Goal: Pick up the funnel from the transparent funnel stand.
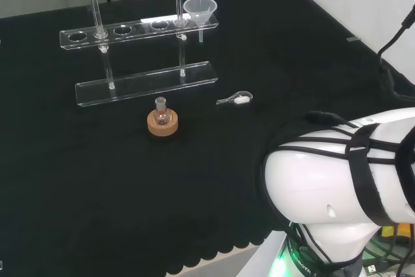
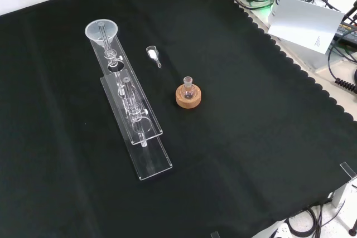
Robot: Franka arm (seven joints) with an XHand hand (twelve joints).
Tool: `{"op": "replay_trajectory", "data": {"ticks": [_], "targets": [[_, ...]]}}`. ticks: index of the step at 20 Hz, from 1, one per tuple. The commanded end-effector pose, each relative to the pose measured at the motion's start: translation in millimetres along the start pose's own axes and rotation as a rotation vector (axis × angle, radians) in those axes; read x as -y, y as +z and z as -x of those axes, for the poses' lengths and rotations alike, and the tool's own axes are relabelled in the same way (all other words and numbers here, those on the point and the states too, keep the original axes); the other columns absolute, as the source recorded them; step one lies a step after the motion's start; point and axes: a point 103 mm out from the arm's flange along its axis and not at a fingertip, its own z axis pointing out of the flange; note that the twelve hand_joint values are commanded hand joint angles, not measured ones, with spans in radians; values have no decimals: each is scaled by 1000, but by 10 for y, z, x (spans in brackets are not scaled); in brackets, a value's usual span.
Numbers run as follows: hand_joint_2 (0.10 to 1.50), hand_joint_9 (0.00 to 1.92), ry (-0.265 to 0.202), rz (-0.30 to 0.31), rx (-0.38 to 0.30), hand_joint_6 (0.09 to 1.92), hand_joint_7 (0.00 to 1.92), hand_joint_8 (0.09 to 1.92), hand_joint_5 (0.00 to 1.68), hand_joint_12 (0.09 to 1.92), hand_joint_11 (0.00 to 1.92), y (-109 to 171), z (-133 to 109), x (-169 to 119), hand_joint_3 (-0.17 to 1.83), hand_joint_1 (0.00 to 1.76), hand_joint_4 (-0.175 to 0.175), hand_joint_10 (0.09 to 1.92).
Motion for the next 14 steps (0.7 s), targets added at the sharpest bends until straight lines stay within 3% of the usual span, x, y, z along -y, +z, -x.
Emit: {"op": "replay_trajectory", "data": {"ticks": [1, 9, 14], "targets": [[1229, 69, -1, 6, 5, 87, 12, 219, 139, 1184, 0, 3, -5, -2, 317, 3, 22, 573], [1234, 54, 3, 0, 7, 87, 0, 196, 137, 1146, 0, 29, 29, -55, 314, 0, 22, 565], [1235, 56, 41, -16, -6, 87, 2, 199, 139, 1146, 0, 156, 162, -160, 313, 0, 22, 566]]}}
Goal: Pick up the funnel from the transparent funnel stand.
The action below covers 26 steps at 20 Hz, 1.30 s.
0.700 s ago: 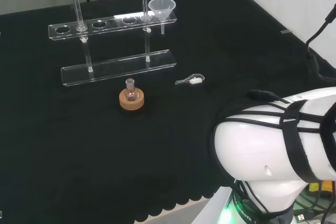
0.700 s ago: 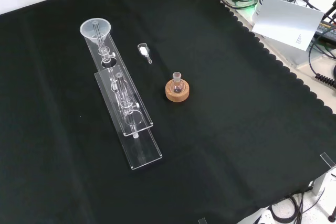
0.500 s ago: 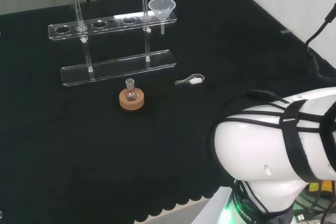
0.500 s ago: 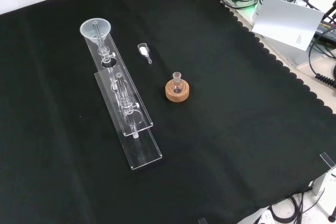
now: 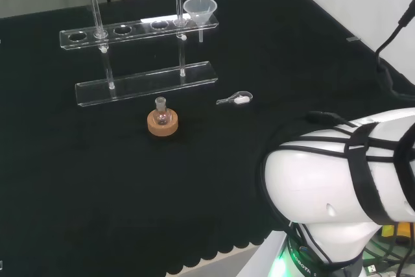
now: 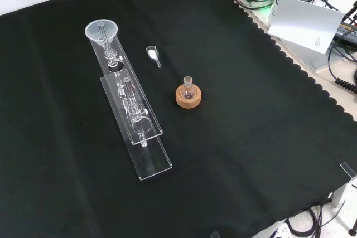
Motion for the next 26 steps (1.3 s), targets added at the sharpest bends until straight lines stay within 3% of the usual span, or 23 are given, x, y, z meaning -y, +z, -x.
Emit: {"op": "replay_trajectory", "data": {"ticks": [1, 8, 15, 21, 26], "targets": [[1236, 57, 48, -14, -23, 87, 2, 200, 139, 1146, 0, 148, 166, -133, 312, 0, 22, 566], [1212, 95, 95, -14, -12, 87, 57, 233, 148, 1160, 0, 335, 258, -274, 292, 40, 18, 583], [1044, 180, 111, -55, 6, 87, 91, 502, 181, 1237, 0, 539, 301, -487, 224, 346, 5, 659], [1014, 178, 91, -85, -8, 87, 69, 563, 177, 1257, 0, 716, 407, -934, 224, 393, 0, 678], [951, 177, 72, -134, 37, 87, 59, 581, 175, 1265, 0, 867, 533, -1418, 203, 500, -4, 687]]}}
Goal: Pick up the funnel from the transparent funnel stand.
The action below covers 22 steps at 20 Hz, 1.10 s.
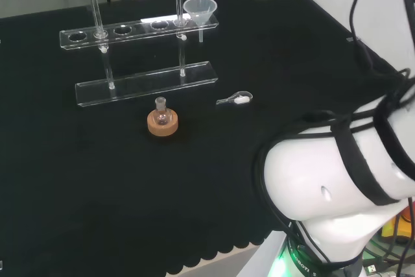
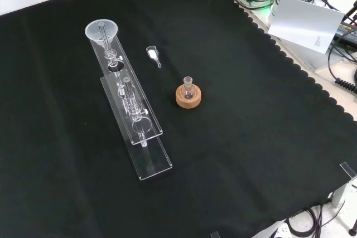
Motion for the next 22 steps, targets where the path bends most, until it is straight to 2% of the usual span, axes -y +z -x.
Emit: {"op": "replay_trajectory", "data": {"ticks": [1, 6, 13, 22], "targets": [[939, 179, -21, -41, 44, 87, 59, 585, 175, 1267, 0, 135, 119, -808, 200, 521, -5, 689], [906, 194, -18, -92, 60, 87, 65, 604, 174, 1289, 0, 249, 68, -1227, 201, 573, -8, 699], [836, 254, -81, -173, 90, 87, 124, 654, 175, 1366, 0, 422, -8, -1721, 256, 644, -7, 707], [680, 355, -130, -240, 94, 87, 200, 686, 274, 1390, 0, 624, -165, -1908, 512, 703, -16, 690]]}}
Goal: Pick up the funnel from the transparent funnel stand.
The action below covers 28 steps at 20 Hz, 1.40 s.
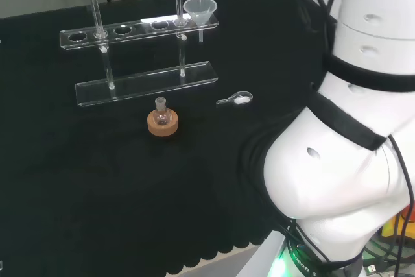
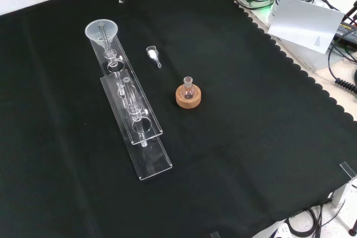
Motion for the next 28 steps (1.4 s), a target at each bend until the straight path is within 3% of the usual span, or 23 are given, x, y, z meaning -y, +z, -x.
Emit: {"op": "replay_trajectory", "data": {"ticks": [1, 19, 20, 28], "targets": [[673, 358, -62, -73, 15, 87, 201, 686, 279, 1393, 0, 152, -127, -141, 522, 705, -17, 688], [634, 207, -98, -160, 7, 87, 18, 648, 194, 1376, 0, 504, -173, -345, 560, 685, -13, 703], [632, 194, -145, -163, 9, 87, 9, 630, 174, 1373, 0, 508, -178, -358, 560, 683, -12, 707], [614, 137, -115, -176, 41, 87, 0, 445, 70, 1348, 0, 571, -229, -427, 536, 673, -14, 728]]}}
